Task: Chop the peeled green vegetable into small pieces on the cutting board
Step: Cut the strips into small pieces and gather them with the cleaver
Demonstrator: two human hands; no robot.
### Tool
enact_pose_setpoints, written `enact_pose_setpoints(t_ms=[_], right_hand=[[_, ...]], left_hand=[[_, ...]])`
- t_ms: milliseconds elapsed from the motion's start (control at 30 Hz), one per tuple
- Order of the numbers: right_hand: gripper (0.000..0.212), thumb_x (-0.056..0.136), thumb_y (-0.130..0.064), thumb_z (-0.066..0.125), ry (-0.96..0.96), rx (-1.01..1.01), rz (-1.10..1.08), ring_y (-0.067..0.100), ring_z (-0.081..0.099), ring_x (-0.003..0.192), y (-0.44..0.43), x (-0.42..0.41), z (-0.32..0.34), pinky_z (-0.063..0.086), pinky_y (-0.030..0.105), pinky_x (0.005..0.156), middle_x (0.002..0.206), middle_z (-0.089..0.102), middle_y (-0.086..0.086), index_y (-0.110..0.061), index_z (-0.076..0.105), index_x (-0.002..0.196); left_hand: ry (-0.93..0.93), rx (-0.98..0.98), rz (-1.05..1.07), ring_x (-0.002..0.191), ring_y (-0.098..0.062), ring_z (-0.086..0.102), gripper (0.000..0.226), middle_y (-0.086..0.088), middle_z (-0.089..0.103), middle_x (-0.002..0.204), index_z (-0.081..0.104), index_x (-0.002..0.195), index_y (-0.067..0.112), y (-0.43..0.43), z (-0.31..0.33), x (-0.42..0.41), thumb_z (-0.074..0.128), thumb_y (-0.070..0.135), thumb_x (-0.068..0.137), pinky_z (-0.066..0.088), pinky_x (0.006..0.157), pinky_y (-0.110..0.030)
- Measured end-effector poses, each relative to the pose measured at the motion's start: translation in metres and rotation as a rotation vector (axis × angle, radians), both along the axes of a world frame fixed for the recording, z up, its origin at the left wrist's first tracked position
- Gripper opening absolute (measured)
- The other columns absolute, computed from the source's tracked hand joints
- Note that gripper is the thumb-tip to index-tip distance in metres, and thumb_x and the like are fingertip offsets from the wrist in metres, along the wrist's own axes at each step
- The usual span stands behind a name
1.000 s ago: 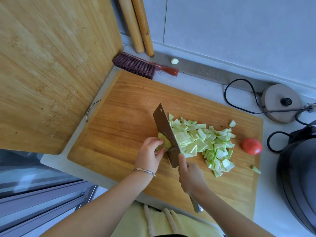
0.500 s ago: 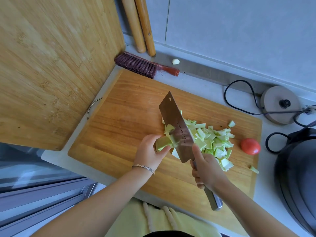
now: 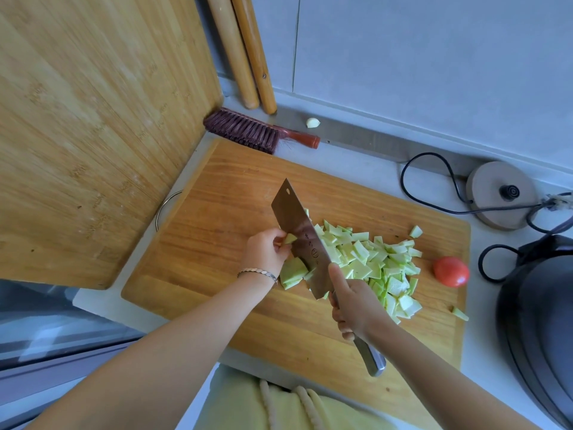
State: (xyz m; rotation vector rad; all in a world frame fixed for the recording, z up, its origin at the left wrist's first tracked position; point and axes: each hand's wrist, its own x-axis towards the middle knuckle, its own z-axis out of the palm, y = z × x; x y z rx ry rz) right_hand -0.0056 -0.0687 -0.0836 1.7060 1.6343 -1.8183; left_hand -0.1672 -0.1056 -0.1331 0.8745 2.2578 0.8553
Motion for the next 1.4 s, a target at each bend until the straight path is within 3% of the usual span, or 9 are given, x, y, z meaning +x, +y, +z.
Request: enact_pose_setpoints(t_ms=[133,267,467,633,767,967,1100,1200,1400], right_hand=[[0.058,0.094,-0.057,0.03,-0.034,-0.031,-0.005,0.013,0.027,0.03,-0.002,0.002,-0.006,0.028,0.019,0.039,0.035,0.03,-0.005,-0.013,0.035,0.057],[0.057,0.094,-0.056,0.029,-0.049,-0.024,-0.035,0.012,0.027,0.03,-0.004,0.009,-0.014,0.027,0.019,0.039,0.035,0.029,-0.006,-0.013,0.035,0.057],[0.057,0.094,-0.057,0.03,-0.013,-0.005,-0.091,0.014,0.023,0.035,0.004,0.016,-0.019,0.023,0.02,0.042,0.04,0.026,-0.003,-0.015,0.03,0.055],[0.055,0.094,-0.055,0.032,-0.026,0.019,-0.063,0.013,0.024,0.036,0.005,0.016,-0.021,0.023,0.019,0.039,0.041,0.029,-0.005,-0.015,0.033,0.057],[0.054,0.095,-0.054,0.031,-0.027,0.036,-0.038,0.012,0.024,0.035,0.001,0.014,-0.022,0.024,0.018,0.038,0.043,0.029,-0.004,-0.015,0.034,0.059],[0.053,0.094,-0.055,0.03,0.034,0.0,-0.097,0.012,0.02,0.036,-0.007,0.015,-0.022,0.021,0.02,0.04,0.042,0.024,-0.005,-0.017,0.029,0.057],[0.054,0.094,-0.056,0.03,0.045,-0.022,-0.077,0.012,0.021,0.036,-0.006,0.016,-0.024,0.022,0.021,0.04,0.043,0.025,-0.004,-0.017,0.029,0.057],[0.053,0.094,-0.055,0.031,0.043,-0.033,-0.056,0.012,0.021,0.035,-0.007,0.014,-0.024,0.022,0.02,0.039,0.041,0.026,-0.006,-0.016,0.03,0.058],[0.054,0.094,-0.057,0.032,0.037,-0.025,-0.021,0.011,0.023,0.034,-0.012,0.007,-0.027,0.023,0.019,0.039,0.038,0.028,-0.008,-0.016,0.032,0.059]], left_hand=[[0.26,-0.144,-0.167,0.096,-0.025,0.061,0.02,-0.007,0.066,0.104,0.064,0.106,0.012,-0.002,-0.006,-0.01,0.056,0.016,0.088,0.052,0.08,-0.036],[0.458,-0.192,-0.347,0.107,-0.02,0.053,0.026,0.001,0.061,0.118,0.062,0.114,0.018,-0.01,-0.013,-0.013,0.052,0.017,0.09,0.048,0.078,-0.031],[0.31,-0.121,-0.275,0.106,-0.018,0.054,0.028,0.002,0.059,0.117,0.065,0.112,0.019,-0.022,-0.018,-0.009,0.054,0.023,0.086,0.052,0.079,-0.033],[0.136,-0.121,-0.116,0.078,-0.017,0.061,0.023,-0.005,0.062,0.102,0.068,0.098,0.013,-0.017,-0.018,-0.013,0.068,0.027,0.079,0.052,0.074,-0.029],[0.075,-0.134,-0.042,0.084,-0.021,0.062,0.025,-0.007,0.065,0.092,0.067,0.087,0.009,-0.003,-0.019,-0.012,0.076,0.026,0.072,0.052,0.075,-0.031],[0.095,-0.177,-0.055,0.085,-0.019,0.059,0.013,-0.005,0.063,0.096,0.064,0.092,0.013,-0.008,-0.023,-0.015,0.066,0.008,0.08,0.049,0.071,-0.028],[0.106,-0.131,-0.04,0.076,-0.015,0.058,0.019,0.0,0.058,0.101,0.063,0.1,0.018,-0.017,-0.019,-0.014,0.063,0.013,0.081,0.049,0.067,-0.026],[0.082,-0.123,-0.092,0.079,-0.016,0.058,0.026,0.003,0.051,0.103,0.061,0.106,0.021,-0.012,-0.015,-0.01,0.066,0.023,0.081,0.054,0.072,-0.032],[0.124,-0.199,-0.18,0.079,-0.021,0.057,0.023,-0.004,0.053,0.107,0.065,0.1,0.012,-0.005,-0.016,-0.015,0.068,0.023,0.08,0.052,0.075,-0.033]])
